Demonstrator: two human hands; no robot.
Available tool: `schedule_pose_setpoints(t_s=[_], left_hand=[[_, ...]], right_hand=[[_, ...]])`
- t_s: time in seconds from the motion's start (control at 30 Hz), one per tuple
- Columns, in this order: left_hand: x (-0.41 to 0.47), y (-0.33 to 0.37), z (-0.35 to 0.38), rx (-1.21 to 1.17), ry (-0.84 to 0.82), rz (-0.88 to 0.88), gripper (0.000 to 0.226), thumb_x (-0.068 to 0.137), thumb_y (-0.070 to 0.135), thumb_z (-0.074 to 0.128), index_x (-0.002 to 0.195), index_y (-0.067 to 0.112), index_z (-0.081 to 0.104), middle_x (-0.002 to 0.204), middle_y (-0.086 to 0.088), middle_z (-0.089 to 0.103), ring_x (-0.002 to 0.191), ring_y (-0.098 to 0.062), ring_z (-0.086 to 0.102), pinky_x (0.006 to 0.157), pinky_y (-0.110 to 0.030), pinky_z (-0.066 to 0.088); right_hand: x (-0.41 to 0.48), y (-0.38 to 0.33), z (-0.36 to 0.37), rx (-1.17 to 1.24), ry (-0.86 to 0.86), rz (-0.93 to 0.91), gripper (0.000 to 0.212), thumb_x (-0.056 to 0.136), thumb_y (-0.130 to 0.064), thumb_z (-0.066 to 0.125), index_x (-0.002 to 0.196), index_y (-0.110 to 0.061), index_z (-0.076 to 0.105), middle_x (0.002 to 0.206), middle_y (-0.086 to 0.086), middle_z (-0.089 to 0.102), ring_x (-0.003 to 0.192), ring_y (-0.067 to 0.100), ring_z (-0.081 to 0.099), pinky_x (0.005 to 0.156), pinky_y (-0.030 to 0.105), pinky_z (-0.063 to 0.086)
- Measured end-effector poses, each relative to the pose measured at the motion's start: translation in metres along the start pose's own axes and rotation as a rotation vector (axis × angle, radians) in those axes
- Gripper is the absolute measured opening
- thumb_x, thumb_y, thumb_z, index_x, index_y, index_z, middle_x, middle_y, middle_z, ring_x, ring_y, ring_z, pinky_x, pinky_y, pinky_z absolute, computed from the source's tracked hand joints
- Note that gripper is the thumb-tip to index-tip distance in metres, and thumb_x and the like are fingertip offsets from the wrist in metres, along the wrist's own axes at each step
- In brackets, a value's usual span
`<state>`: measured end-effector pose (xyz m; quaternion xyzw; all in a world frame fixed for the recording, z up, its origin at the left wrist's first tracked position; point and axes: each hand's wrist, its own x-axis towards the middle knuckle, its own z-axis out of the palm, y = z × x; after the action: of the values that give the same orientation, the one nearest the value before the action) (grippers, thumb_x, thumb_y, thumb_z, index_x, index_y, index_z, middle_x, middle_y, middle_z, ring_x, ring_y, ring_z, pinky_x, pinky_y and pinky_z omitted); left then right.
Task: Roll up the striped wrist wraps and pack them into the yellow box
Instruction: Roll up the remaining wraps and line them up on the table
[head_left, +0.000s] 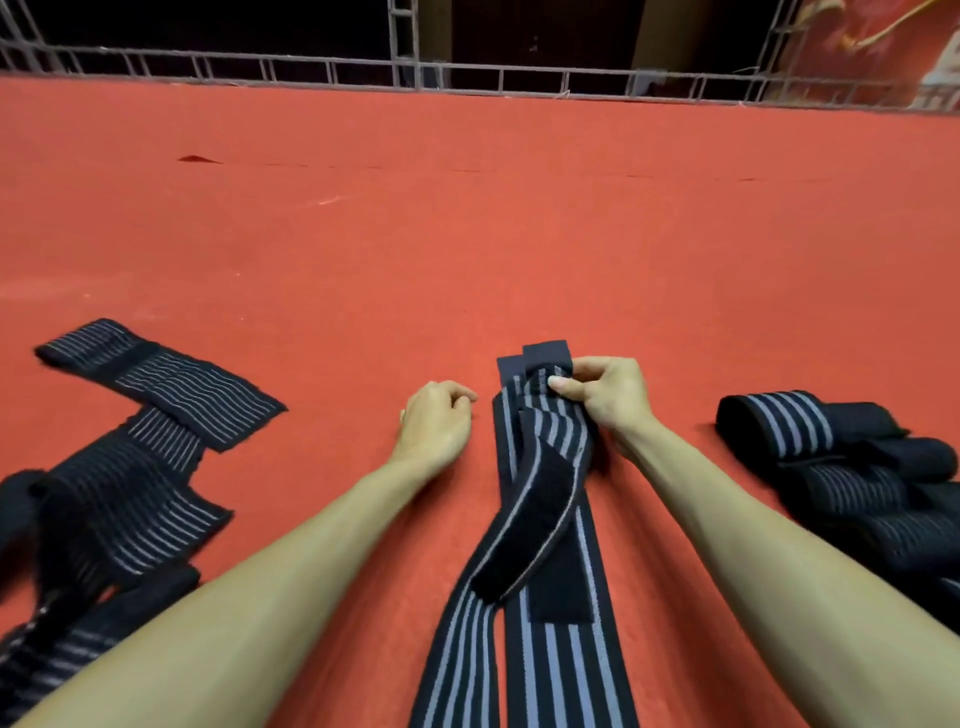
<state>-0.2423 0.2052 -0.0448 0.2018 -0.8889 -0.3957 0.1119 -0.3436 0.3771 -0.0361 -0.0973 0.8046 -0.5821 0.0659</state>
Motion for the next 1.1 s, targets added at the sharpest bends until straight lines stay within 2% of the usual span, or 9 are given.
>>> schedule_pose_setpoints(t_s=[0.13, 0.37, 0.57, 0.67, 0.73, 0.83, 0.97, 1.03, 1.1], left_hand=[[0.022, -0.002, 0.021, 0.041, 0.002, -0.021, 0.031, 0.097, 0.020, 0.043, 0.108, 0.021, 0.072, 0.122, -0.001, 0.067, 0.124, -0.023, 0.051, 0.109, -0.039, 0.031], [0.027, -0.002, 0.036, 0.074, 0.055, -0.021, 0.025, 0.091, 0.047, 0.056, 0.107, 0.038, 0.072, 0.113, 0.010, 0.070, 0.118, -0.016, 0.050, 0.085, -0.030, 0.020], [0.039, 0.013, 0.027, 0.010, -0.015, -0.179, 0.011, 0.080, 0.033, 0.074, 0.090, 0.029, 0.073, 0.109, 0.009, 0.071, 0.113, -0.015, 0.057, 0.094, -0.028, 0.027], [0.049, 0.021, 0.025, 0.073, -0.106, -0.210, 0.002, 0.085, 0.028, 0.070, 0.087, 0.028, 0.070, 0.114, 0.005, 0.069, 0.118, -0.020, 0.056, 0.106, -0.032, 0.028], [0.053, 0.024, 0.028, 0.132, -0.162, -0.180, 0.014, 0.087, 0.036, 0.068, 0.097, 0.026, 0.070, 0.118, 0.001, 0.067, 0.122, -0.023, 0.052, 0.103, -0.036, 0.025], [0.052, 0.025, 0.031, 0.189, -0.178, -0.102, 0.013, 0.092, 0.038, 0.061, 0.087, 0.026, 0.062, 0.117, -0.003, 0.066, 0.122, -0.027, 0.050, 0.095, -0.035, 0.025], [0.047, 0.025, 0.027, 0.096, -0.170, -0.017, 0.010, 0.096, 0.028, 0.057, 0.092, 0.021, 0.050, 0.114, -0.009, 0.064, 0.115, -0.029, 0.053, 0.102, -0.038, 0.035], [0.045, 0.028, 0.023, 0.026, -0.162, 0.009, 0.009, 0.095, 0.023, 0.058, 0.093, 0.018, 0.051, 0.106, -0.009, 0.064, 0.105, -0.029, 0.056, 0.094, -0.037, 0.042], [0.041, 0.034, 0.019, -0.018, -0.169, 0.051, 0.008, 0.095, 0.020, 0.059, 0.094, 0.015, 0.052, 0.088, -0.003, 0.058, 0.088, -0.024, 0.053, 0.072, -0.030, 0.041]], right_hand=[[0.013, 0.008, 0.022, -0.007, 0.015, -0.011, 0.012, 0.075, -0.013, 0.082, 0.083, -0.020, 0.076, 0.086, 0.001, 0.076, 0.079, 0.015, 0.069, 0.084, 0.039, 0.057], [0.024, 0.017, 0.026, -0.044, 0.014, -0.005, 0.016, 0.076, -0.018, 0.082, 0.091, -0.019, 0.077, 0.084, -0.005, 0.075, 0.074, 0.006, 0.069, 0.068, 0.021, 0.052], [0.027, 0.009, 0.022, -0.137, -0.057, 0.029, 0.016, 0.074, -0.018, 0.084, 0.088, -0.021, 0.076, 0.081, -0.006, 0.072, 0.063, -0.003, 0.061, 0.053, 0.006, 0.043], [0.024, 0.010, 0.023, -0.164, -0.044, 0.007, 0.019, 0.075, -0.018, 0.083, 0.093, -0.018, 0.076, 0.084, -0.005, 0.072, 0.070, 0.000, 0.063, 0.055, 0.007, 0.042], [0.022, 0.011, 0.025, -0.148, -0.003, -0.004, 0.021, 0.076, -0.018, 0.083, 0.096, -0.015, 0.076, 0.086, -0.005, 0.071, 0.076, 0.005, 0.065, 0.057, 0.009, 0.043], [0.023, 0.014, 0.025, -0.126, 0.016, -0.021, 0.014, 0.077, -0.019, 0.082, 0.089, -0.018, 0.075, 0.083, -0.007, 0.069, 0.076, 0.005, 0.063, 0.055, 0.006, 0.041], [0.019, 0.017, 0.027, -0.112, 0.024, -0.071, 0.011, 0.082, -0.019, 0.077, 0.080, -0.026, 0.068, 0.074, -0.013, 0.066, 0.071, 0.004, 0.061, 0.058, 0.011, 0.042], [0.018, 0.015, 0.027, -0.113, 0.022, -0.070, 0.015, 0.084, -0.020, 0.075, 0.076, -0.028, 0.065, 0.076, -0.007, 0.066, 0.075, 0.011, 0.062, 0.067, 0.023, 0.048], [0.015, 0.012, 0.024, -0.057, -0.012, -0.048, 0.018, 0.086, -0.018, 0.072, 0.074, -0.028, 0.063, 0.080, -0.002, 0.067, 0.078, 0.016, 0.063, 0.074, 0.034, 0.053]])
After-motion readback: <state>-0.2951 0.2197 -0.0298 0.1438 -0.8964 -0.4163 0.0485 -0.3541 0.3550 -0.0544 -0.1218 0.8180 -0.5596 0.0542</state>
